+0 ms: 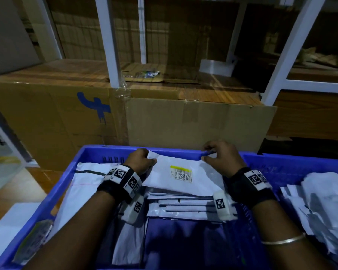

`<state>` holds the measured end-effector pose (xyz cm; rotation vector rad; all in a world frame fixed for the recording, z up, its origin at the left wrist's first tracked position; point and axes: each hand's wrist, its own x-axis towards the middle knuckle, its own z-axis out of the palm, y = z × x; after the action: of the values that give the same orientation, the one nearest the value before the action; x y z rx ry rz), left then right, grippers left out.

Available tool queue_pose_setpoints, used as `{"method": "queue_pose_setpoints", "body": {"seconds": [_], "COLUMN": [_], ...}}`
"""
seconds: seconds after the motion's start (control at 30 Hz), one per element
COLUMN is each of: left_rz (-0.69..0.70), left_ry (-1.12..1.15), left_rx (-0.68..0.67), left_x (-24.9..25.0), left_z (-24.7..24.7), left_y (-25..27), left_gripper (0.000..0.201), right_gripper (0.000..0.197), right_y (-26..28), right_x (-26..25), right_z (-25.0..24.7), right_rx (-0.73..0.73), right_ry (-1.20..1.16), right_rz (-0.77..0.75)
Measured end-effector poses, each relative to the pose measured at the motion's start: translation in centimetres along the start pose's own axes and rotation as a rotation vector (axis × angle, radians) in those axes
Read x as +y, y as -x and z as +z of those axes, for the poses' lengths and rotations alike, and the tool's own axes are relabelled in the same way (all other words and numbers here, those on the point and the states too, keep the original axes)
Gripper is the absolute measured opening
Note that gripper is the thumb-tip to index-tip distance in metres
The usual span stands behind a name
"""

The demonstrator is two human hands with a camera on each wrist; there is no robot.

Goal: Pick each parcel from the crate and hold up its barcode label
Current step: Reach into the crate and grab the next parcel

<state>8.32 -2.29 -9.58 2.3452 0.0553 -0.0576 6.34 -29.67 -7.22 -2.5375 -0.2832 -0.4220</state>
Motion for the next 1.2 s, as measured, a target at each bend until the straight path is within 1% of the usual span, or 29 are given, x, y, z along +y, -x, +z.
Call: {"method": "queue_pose_setpoints", "body": {"seconds": [0.07, 0.17, 0.23, 0.3, 0.37, 0.43, 0.53, 0.6, 0.7, 0.73, 0.8, 0.87, 0.9, 0.97, 1.03, 1.2], "left_rz": [-0.031, -0.035, -0.042, -0.047, -0.039, -0.044, -0.050, -0.051, -0.011, 0.007, 0.046, 0.086, 0.102, 0.110, 0.109, 0.094], "left_ry": [-0.041, -0.118, -0.147, -0.167, -0.205, -0.235, -0.276, -0.297, -0.302, -0.289, -0.238, -0.221, -0.232, -0.247, -0.260, -0.300], "left_rx": [0.009, -0.018, -0.054, -0.085, -0.097, -0.096, -0.101, -0.076, -0.041, -0.056, -0.142, -0.243, -0.273, -0.298, -0.320, -0.367], "left_x": [0.1, 0.3, 0.5, 0.7, 0.9, 0.9, 0.7, 0.6, 0.8, 0.9, 1.0, 1.2, 1.3, 1.4, 1.4, 1.2], "left_z": [0.2, 0.6, 0.7, 0.8, 0.9, 0.8, 0.4, -0.1, -0.6, -0.6, -0.2, 0.2, 0.3, 0.5, 0.7, 1.3], "left_y": [0.0, 0.3, 0.5, 0.6, 0.6, 0.6, 0.4, 0.2, 0.3, 0.4, 0.7, 1.0, 1.1, 1.1, 1.2, 1.2], "left_gripper": [0.037, 0.029, 0.024, 0.026, 0.030, 0.033, 0.036, 0.037, 0.037, 0.036, 0.030, 0.023, 0.021, 0.019, 0.019, 0.024], "right_gripper": [0.020, 0.023, 0.025, 0.034, 0.047, 0.057, 0.062, 0.061, 0.060, 0.059, 0.056, 0.049, 0.045, 0.042, 0.040, 0.037], "right_y": [0.1, 0.2, 0.4, 0.9, 1.2, 1.2, 1.2, 1.2, 1.2, 1.2, 1.3, 1.2, 1.2, 1.1, 1.1, 1.6], "right_x": [-0.2, -0.7, -1.5, -2.5, -3.4, -4.1, -4.5, -4.5, -4.7, -4.6, -4.6, -4.3, -4.2, -3.9, -3.7, -3.6], "right_z": [0.2, 0.5, 0.8, 1.4, 2.2, 2.8, 3.2, 3.3, 3.5, 3.6, 3.5, 3.0, 2.7, 2.0, 1.4, 1.1], "right_rx": [-0.012, -0.054, -0.143, -0.293, -0.445, -0.568, -0.673, -0.685, -0.693, -0.696, -0.685, -0.636, -0.605, -0.547, -0.527, -0.600], "right_ry": [0.011, -0.048, -0.104, -0.109, 0.024, 0.183, 0.293, 0.309, 0.303, 0.295, 0.262, 0.225, 0.219, 0.219, 0.252, 0.351], "right_rz": [-0.048, -0.088, -0.100, -0.082, -0.082, -0.092, -0.095, -0.100, -0.105, -0.109, -0.109, -0.074, -0.049, 0.002, 0.046, 0.093]}}
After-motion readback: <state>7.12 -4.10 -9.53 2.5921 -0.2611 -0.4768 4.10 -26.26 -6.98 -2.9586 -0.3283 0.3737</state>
